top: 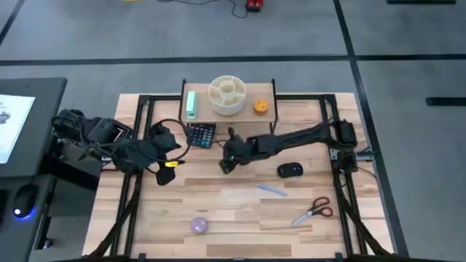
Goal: Stock shelves
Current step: Put the red scented candle under the shelf
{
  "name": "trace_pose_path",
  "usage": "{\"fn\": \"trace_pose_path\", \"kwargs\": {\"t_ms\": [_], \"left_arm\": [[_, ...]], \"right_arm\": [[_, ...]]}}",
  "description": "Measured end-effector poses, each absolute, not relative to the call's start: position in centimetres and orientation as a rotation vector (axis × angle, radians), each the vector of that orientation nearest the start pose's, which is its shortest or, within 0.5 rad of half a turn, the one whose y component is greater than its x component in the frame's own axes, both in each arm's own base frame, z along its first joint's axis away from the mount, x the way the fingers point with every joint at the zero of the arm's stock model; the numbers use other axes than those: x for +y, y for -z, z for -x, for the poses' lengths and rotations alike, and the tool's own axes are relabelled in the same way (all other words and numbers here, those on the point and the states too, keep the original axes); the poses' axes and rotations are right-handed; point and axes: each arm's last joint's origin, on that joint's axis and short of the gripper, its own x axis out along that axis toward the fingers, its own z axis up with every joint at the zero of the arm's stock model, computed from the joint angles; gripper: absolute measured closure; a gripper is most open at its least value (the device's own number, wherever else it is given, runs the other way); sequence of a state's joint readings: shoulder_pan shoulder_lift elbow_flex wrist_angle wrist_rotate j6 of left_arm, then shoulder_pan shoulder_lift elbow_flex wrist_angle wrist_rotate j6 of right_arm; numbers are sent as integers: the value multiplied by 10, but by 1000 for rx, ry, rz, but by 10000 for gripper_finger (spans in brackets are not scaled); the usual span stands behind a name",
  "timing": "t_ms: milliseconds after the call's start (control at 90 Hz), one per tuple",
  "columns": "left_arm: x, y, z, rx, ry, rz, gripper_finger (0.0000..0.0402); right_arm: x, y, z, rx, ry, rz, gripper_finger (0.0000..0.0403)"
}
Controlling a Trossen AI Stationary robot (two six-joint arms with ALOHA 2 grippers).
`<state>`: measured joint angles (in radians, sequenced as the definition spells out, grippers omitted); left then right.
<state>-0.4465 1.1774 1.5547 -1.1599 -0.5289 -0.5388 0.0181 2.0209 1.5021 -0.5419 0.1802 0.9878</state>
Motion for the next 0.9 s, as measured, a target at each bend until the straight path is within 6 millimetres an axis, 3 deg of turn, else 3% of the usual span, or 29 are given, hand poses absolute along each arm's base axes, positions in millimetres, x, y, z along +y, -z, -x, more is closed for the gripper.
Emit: {"fn": "trace_pose_path", "kwargs": {"t_ms": [144,311,644,900], "left_arm": [[-69,-428,-178,644,-252,157,164],[-69,-428,-178,642,-248,159,164],[-69,-428,-178,642,-248,166,164],[-70,-428,-178,641,-250,177,164]], "right_arm": [[-4,-150,-433,916,723,-833,258],[-7,-139,-440,883,722,-829,387],[-38,-137,-429,889,901,-839,400],[-45,-136,-421,1018,876,-696,402]]}}
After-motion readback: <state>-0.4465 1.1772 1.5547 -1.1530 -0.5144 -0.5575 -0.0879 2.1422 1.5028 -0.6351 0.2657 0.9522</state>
